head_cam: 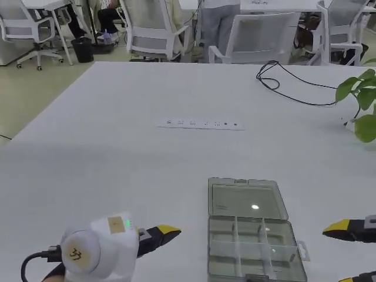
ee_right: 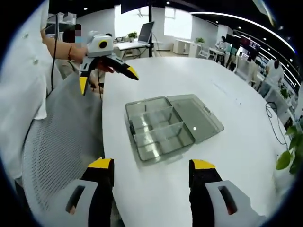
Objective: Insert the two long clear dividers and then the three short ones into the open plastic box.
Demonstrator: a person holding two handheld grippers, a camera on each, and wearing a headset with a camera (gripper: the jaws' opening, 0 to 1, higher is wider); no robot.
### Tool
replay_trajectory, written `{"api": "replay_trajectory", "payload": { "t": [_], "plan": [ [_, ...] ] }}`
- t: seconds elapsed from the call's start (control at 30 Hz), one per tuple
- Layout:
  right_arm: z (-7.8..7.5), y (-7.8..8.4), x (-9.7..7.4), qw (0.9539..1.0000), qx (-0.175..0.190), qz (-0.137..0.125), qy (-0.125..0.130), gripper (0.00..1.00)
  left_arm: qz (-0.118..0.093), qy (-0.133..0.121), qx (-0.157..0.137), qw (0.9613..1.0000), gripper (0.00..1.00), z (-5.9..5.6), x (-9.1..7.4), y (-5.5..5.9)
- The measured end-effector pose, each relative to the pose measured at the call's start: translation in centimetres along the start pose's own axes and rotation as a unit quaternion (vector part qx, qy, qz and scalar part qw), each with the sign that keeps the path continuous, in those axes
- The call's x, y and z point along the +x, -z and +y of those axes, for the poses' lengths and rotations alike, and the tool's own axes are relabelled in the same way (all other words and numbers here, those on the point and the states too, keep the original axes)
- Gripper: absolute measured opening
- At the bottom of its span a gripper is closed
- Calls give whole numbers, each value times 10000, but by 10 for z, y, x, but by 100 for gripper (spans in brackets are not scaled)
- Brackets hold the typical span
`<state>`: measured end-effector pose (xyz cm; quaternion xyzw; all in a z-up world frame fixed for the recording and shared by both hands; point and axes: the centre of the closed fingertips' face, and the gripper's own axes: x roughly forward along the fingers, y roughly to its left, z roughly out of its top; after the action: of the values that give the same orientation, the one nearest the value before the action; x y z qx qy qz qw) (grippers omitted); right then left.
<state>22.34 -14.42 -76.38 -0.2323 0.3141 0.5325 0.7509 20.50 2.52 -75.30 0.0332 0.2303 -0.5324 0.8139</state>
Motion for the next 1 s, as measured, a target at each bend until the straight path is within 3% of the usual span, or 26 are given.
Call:
{"api": "replay_trajectory", "payload": {
  "t": [0.2,0.4,1.0],
  "plan": [
    [6,11,-5,9991,294,-273,123,79,0,-24,55,10000,100,-1,-2,0],
    [11,16,-10,9975,494,-460,204,86,29,-59,29,10000,100,-2,-4,4],
    [10,18,-12,9962,625,-527,292,88,67,-137,-81,9999,100,-1,-7,9]
  ]
}}
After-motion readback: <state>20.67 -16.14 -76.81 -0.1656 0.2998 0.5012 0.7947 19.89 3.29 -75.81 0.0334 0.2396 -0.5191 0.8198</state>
